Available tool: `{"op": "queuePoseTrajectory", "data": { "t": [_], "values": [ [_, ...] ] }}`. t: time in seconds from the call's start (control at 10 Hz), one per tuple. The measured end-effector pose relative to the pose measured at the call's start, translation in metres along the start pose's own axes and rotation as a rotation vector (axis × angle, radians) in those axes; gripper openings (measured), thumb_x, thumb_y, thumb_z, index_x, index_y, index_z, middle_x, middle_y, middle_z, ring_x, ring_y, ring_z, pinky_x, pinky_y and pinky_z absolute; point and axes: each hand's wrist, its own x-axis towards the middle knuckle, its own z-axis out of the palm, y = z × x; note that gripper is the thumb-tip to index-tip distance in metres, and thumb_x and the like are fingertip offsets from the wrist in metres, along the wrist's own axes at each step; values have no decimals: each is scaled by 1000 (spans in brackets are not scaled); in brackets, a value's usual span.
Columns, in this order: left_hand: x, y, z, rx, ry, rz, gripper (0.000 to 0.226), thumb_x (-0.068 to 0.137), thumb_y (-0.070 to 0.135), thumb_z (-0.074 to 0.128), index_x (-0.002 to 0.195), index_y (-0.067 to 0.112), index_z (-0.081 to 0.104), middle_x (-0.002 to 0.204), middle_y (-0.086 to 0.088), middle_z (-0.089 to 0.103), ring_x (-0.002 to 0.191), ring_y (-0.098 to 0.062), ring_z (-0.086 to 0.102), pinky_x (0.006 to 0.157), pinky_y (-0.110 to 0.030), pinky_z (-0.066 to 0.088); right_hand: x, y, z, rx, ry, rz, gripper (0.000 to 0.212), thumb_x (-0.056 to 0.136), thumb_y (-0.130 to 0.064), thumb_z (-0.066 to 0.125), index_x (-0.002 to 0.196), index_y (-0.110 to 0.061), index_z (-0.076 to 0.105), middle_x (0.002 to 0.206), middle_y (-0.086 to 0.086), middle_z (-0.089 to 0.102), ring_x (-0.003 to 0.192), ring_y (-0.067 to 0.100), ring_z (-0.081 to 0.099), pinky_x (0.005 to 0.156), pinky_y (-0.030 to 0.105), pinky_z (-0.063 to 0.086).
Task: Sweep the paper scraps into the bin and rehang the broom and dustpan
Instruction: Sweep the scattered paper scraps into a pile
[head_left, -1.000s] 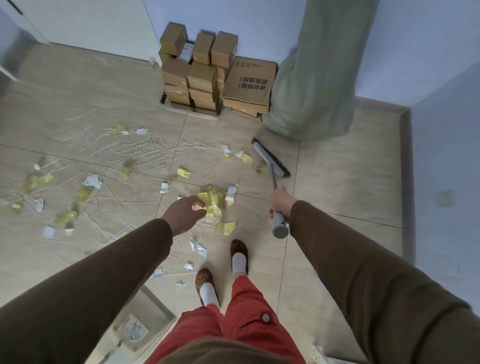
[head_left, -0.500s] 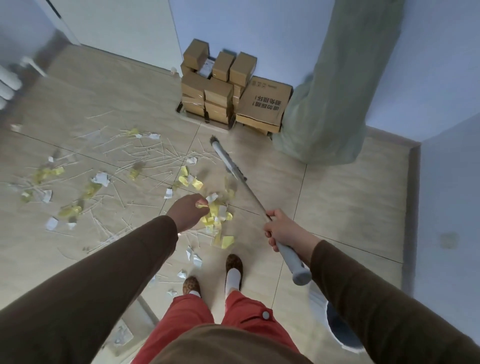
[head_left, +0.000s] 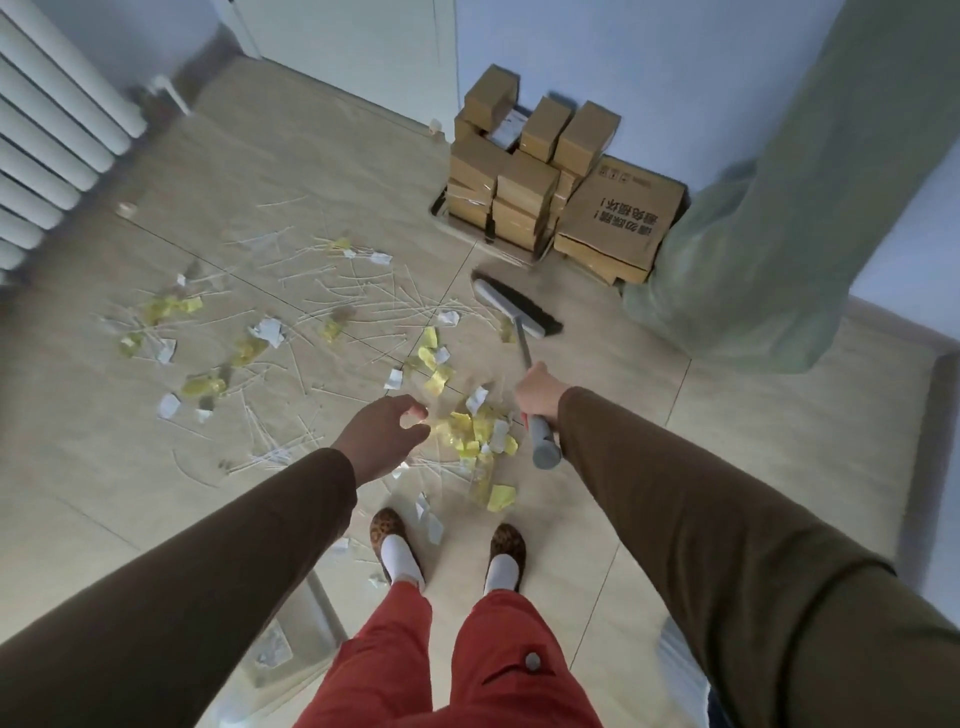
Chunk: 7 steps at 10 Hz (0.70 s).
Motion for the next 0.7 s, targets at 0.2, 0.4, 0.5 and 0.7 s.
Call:
{"op": "queuePoseTrajectory", "data": {
  "t": [0.2, 0.4, 0.5, 0.7],
  "values": [
    [-4, -41, -31, -16, -52, -24, 30, 94, 28, 60, 121, 17, 65, 130, -5, 63, 115, -22, 59, 88, -29, 41, -63, 12, 52, -145, -152, 35, 42, 98, -8, 34, 140, -13, 33, 79, 9, 49, 53, 14, 45, 43, 25, 41],
    [0, -69, -65, -22, -93, 3, 32, 92, 28, 61, 122, 15, 65, 132, -7, 63, 121, -25, 58, 103, -37, 44, -137, 28, 49, -43, -83, 92, 42, 92, -11, 47, 130, -28, 39, 80, 8, 52, 47, 13, 46, 41, 24, 41],
    [2, -85, -75, -26, -104, 1, 31, 91, 29, 61, 119, 17, 66, 131, -6, 65, 120, -23, 59, 102, -35, 44, -147, 27, 57, -35, 10, 78, 40, 92, -12, 46, 127, -30, 37, 86, 10, 53, 52, 15, 49, 41, 24, 43],
    [-15, -113, -73, -32, -80, -7, 32, 89, 29, 61, 118, 16, 67, 129, -8, 66, 118, -25, 60, 102, -39, 46, -105, 3, 97, -134, 75, 137, 35, 98, -10, 34, 133, -17, 33, 96, 12, 50, 68, 19, 51, 51, 27, 45]
  ]
}}
